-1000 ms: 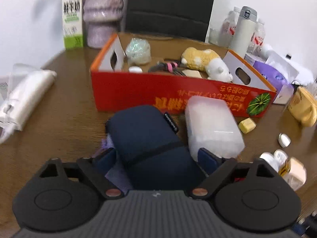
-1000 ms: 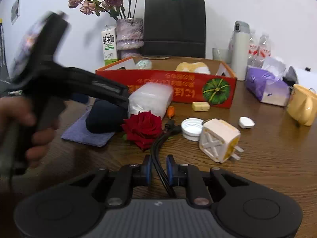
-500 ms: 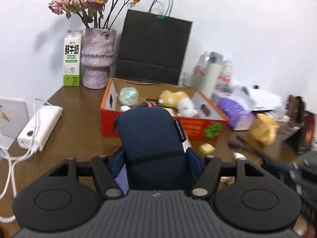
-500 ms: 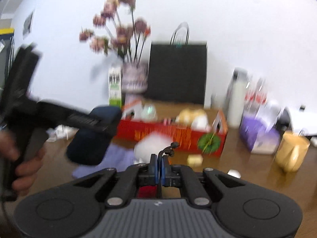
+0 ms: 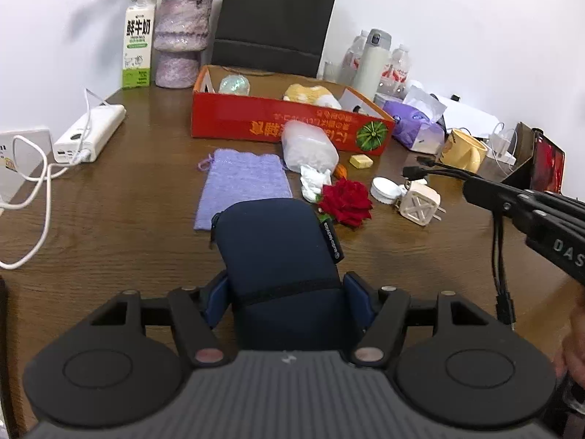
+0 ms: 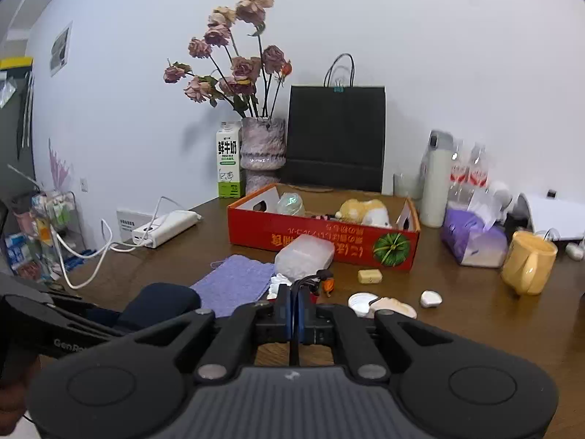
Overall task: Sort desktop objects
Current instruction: 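Carry the navy pouch and black cable over the box with both grippers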
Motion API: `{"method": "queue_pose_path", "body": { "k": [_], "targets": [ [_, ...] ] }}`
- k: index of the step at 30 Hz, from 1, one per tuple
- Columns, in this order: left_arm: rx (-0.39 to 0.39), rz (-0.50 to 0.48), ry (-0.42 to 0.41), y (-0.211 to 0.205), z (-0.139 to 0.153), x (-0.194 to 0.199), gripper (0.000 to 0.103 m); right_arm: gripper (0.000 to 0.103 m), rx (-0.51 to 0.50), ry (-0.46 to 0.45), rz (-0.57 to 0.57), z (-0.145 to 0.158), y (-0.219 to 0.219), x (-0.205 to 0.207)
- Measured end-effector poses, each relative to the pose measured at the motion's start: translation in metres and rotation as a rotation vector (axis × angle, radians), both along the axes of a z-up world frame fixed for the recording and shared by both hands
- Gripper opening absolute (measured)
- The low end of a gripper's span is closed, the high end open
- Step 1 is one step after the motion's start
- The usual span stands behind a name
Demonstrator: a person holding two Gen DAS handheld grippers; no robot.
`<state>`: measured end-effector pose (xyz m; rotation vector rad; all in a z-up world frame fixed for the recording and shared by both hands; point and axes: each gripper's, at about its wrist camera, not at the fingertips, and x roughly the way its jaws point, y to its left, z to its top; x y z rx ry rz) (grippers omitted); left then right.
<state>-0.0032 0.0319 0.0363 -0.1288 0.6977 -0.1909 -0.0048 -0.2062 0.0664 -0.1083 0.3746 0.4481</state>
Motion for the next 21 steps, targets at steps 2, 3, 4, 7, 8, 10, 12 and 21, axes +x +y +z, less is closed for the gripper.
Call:
{"method": "queue_pose_path", "body": {
  "k": [2,3,4,7,8,10,12,21],
  "targets": [
    [-0.003,0.008,-0.010,0.002,0.001,0.000,0.067,0.003,0.004,-0.005,0.004,0.002,-0.001,0.000],
    [-0.003,0.012,-0.011,0.002,0.002,0.001,0.067,0.003,0.007,-0.003,0.004,0.003,-0.001,0.001],
    [0.000,0.014,-0.014,0.002,0.002,0.001,0.067,0.003,0.010,-0.001,0.003,0.003,-0.001,0.002],
    [-0.002,0.012,-0.039,0.003,0.012,0.011,0.067,0.003,0.021,-0.001,0.006,0.006,-0.003,0.008],
    [-0.016,0.004,-0.048,0.005,0.018,0.017,0.067,0.003,0.021,-0.008,0.008,0.010,-0.002,0.012],
    [-0.060,-0.029,-0.067,0.011,0.033,0.038,0.067,0.003,0.027,-0.034,0.015,0.022,-0.004,0.024],
    [-0.054,-0.046,-0.098,0.015,0.054,0.069,0.067,0.003,0.028,-0.068,0.028,0.038,-0.005,0.042],
    [0.125,-0.129,-0.110,0.004,0.137,0.275,0.067,0.002,-0.146,-0.220,0.145,0.120,0.051,0.208]
  ]
}}
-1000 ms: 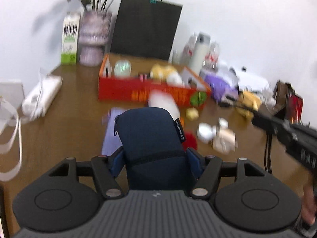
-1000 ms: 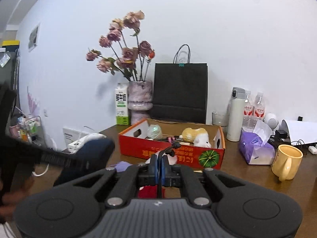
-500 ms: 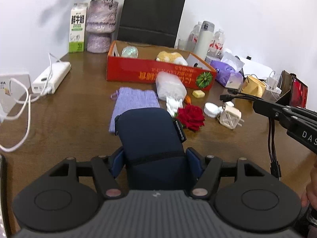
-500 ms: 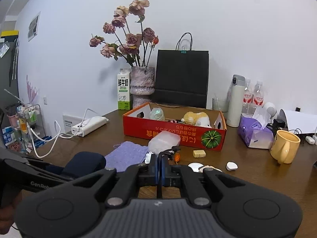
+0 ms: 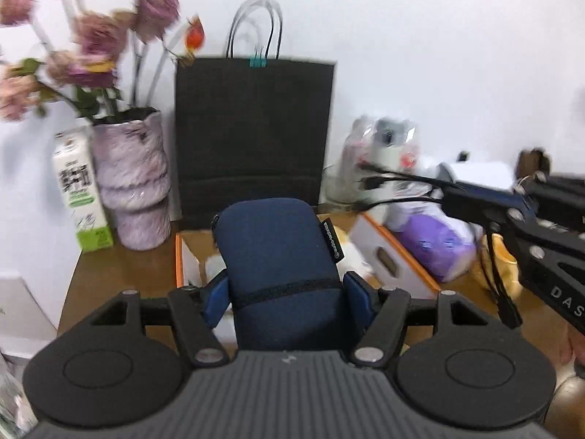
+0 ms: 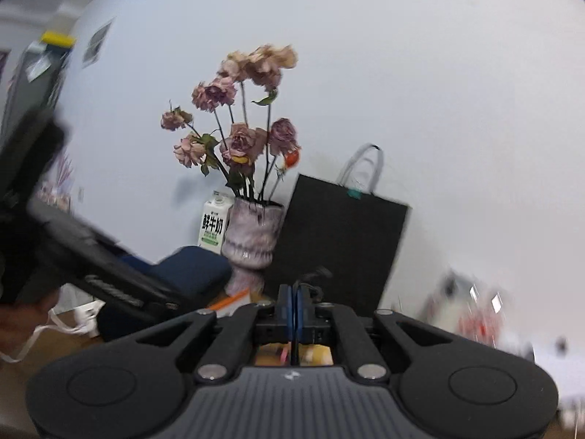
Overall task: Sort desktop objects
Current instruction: 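Carry the navy pouch and black cable over the box with both grippers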
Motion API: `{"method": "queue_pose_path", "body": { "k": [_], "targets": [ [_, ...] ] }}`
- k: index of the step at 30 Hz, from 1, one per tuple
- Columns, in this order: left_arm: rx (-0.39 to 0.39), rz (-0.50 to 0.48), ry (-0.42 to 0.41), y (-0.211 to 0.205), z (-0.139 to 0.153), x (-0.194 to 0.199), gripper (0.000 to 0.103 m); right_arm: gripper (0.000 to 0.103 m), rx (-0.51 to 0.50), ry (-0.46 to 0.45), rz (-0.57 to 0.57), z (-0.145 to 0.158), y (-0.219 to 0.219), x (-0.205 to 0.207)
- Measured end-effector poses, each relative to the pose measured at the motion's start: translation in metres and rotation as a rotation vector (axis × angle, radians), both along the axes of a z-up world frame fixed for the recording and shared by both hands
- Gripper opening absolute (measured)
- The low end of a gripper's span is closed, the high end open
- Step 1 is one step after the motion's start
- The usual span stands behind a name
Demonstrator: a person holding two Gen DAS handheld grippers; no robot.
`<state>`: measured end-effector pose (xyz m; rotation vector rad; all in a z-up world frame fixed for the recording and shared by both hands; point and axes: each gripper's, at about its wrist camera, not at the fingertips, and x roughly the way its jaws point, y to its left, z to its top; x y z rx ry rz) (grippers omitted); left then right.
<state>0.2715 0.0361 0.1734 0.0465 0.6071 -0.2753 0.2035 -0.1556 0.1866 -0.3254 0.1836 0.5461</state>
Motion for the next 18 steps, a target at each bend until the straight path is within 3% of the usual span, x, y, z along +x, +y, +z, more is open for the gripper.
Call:
{"method": "queue_pose_path", "body": {
  "k": [4,8,9,10,12,14,15,17,18],
  "targets": [
    [0.119,-0.014,0.128,-0.009,-0.048,0.082,0.067,0.002,-0.013,0.157,0.034,-0.018,0.033,0.107],
    [0.151,0.045,0.288,-0.008,-0.122,0.125,0.065,0.002,0.013,0.435,0.030,-0.090,0.050,0.196],
    [0.161,0.053,0.296,-0.007,-0.134,0.126,0.069,0.002,-0.013,0.507,0.027,-0.111,0.054,0.210],
    [0.205,0.047,0.246,-0.010,-0.138,0.120,0.068,0.002,-0.046,0.556,0.027,-0.130,0.058,0.218],
    [0.224,0.012,0.247,-0.010,-0.138,0.115,0.068,0.005,-0.113,0.591,-0.014,-0.152,0.063,0.223],
    [0.188,-0.006,0.291,-0.004,-0.131,0.115,0.068,0.010,-0.038,0.545,-0.003,-0.142,0.053,0.215],
    [0.172,0.000,0.301,-0.002,-0.125,0.115,0.068,0.026,-0.033,0.519,0.010,-0.136,0.050,0.212],
    [0.145,0.053,0.255,0.007,-0.103,0.110,0.068,0.047,-0.039,0.500,-0.024,-0.120,0.046,0.208],
    [0.131,0.065,0.244,0.009,-0.095,0.109,0.068,0.044,-0.030,0.486,-0.030,-0.112,0.043,0.203]
  ]
}}
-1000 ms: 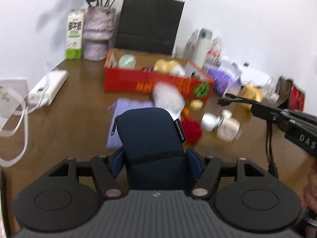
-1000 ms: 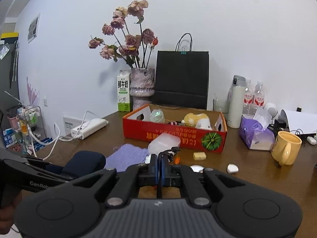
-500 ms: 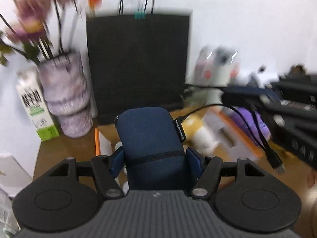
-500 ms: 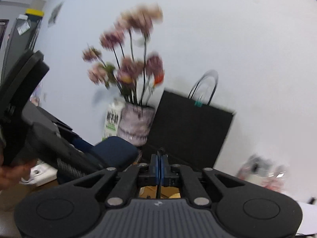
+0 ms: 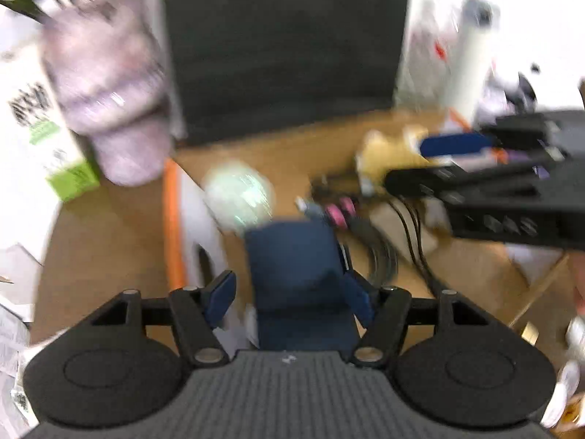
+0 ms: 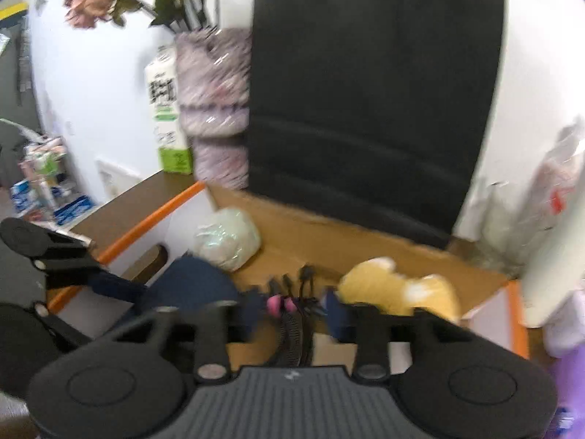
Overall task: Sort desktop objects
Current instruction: 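Carry the navy pouch and black cable over the box with both grippers, then open both grippers to drop the pouch and cable into the box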
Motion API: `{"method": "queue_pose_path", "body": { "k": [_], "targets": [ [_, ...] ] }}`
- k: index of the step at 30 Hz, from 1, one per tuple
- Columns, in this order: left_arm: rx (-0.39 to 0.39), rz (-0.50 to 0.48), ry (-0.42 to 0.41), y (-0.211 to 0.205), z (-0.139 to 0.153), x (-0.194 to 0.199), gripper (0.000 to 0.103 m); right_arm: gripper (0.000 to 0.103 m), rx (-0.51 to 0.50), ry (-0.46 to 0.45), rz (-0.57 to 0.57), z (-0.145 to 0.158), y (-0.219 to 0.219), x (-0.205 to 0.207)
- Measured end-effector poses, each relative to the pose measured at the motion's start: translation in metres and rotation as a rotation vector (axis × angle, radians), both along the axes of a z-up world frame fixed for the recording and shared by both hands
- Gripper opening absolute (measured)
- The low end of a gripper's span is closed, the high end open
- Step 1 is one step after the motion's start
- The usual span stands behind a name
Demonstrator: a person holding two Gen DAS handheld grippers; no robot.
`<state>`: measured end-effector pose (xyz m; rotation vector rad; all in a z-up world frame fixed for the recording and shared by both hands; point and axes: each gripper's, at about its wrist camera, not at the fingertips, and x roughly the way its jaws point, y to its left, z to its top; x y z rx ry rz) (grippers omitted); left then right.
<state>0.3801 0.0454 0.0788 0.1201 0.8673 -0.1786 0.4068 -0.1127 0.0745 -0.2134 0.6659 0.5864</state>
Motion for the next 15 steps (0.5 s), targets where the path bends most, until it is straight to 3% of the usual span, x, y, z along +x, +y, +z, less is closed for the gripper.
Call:
{"method": "queue_pose_path", "body": {
  "k": [3,8,11,14,15],
  "targets": [
    [-0.073,0.049,-0.034,0.009,0.032,-0.015,0.074,0.045,0.008,-0.037,-0.033,0.028,-0.008,-0.016],
    [-0.095,0.122,-0.143,0.006,0.059,-0.073,0.085,0.046,-0.034,-0.089,-0.157,0.055,-0.030,-0.064],
    [-0.188,0.201,-0.226,0.016,0.050,-0.141,0.086,0.049,-0.033,-0.160,-0.237,0.056,-0.056,-0.129],
    [-0.225,0.240,-0.245,0.012,0.029,-0.200,0.087,0.069,0.000,-0.213,-0.197,0.044,-0.078,-0.205],
    [-0.233,0.234,-0.254,0.008,0.020,-0.222,0.089,0.069,-0.002,-0.223,-0.206,0.037,-0.081,-0.225]
  ]
}}
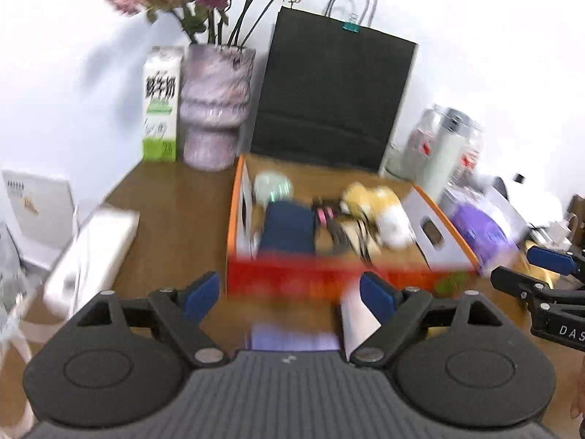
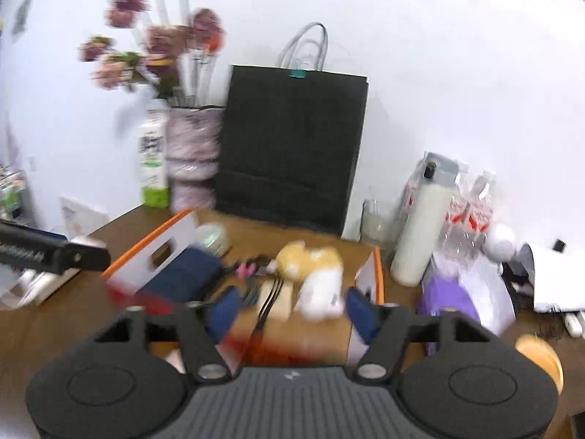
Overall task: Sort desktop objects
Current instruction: 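Open both grippers to drop the pouch and cable into the box, then grasp the red fabric rose with left gripper while right grasps white plug adapter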
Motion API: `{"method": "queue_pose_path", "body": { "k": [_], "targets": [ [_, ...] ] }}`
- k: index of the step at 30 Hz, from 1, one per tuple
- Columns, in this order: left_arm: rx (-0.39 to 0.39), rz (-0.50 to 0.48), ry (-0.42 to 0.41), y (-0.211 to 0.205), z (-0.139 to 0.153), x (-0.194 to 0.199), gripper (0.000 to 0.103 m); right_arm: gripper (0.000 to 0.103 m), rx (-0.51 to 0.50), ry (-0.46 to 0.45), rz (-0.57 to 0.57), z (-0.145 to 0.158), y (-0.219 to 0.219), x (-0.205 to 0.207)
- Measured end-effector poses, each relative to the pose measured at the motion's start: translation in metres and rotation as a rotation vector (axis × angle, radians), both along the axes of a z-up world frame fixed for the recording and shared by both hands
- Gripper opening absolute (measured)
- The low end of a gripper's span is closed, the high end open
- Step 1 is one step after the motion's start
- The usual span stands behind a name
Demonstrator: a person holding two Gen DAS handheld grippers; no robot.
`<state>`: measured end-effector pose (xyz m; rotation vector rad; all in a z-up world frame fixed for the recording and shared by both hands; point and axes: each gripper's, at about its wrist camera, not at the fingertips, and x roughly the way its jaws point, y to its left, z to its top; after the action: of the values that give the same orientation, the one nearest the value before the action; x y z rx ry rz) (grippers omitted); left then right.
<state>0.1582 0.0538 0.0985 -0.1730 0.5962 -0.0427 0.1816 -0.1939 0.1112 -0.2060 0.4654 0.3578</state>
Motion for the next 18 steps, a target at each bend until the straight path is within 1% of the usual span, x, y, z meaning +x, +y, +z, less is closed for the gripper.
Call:
{"method": "queue_pose_path", "body": {
  "k": [1,3,5,6,8,11,12,14,15,17,18],
  "targets": [
    [-0.001,-0.010,-0.014,-0.004,-0.009,-0.018,0.092,0.069,0.008,-0.010,-0.015,-0.008,-0.005,-0.023],
    [0.017,-0.005,-0.020,-0.013,-0.029,-0.053,0.092,0.069,0.039,-0.002,-0.025,-0.024,-0.012,-0.053],
    [0.074,-0.025,-0.012,-0.024,-0.046,-0.079,0.092,0.069,0.085,0.031,-0.037,-0.042,-0.019,-0.081],
    [0.090,-0.026,-0.013,-0.027,-0.052,-0.091,0.092,0.069,0.095,0.038,-0.046,-0.050,-0.021,-0.091],
    [0.090,-0.051,-0.009,-0.031,-0.063,-0.108,0.093,0.069,0.124,0.058,-0.075,-0.066,-0.025,-0.113],
    [0.092,-0.068,0.009,-0.031,-0.079,-0.120,0.095,0.069,0.189,0.109,-0.083,-0.087,-0.028,-0.132],
    [0.098,-0.065,0.021,-0.031,-0.085,-0.119,0.095,0.069,0.209,0.133,-0.087,-0.092,-0.026,-0.135],
    [0.110,-0.046,0.039,-0.031,-0.090,-0.120,0.095,0.069,0.245,0.170,-0.059,-0.100,-0.022,-0.140],
    [0.109,-0.047,0.031,-0.031,-0.090,-0.122,0.095,0.069,0.245,0.177,-0.051,-0.103,-0.019,-0.141],
    [0.091,-0.055,0.001,-0.030,-0.089,-0.124,0.095,0.069,0.202,0.171,-0.056,-0.108,-0.012,-0.146],
    [0.088,-0.051,0.012,-0.029,-0.090,-0.123,0.095,0.069,0.181,0.166,-0.062,-0.110,-0.009,-0.147]
  ]
}}
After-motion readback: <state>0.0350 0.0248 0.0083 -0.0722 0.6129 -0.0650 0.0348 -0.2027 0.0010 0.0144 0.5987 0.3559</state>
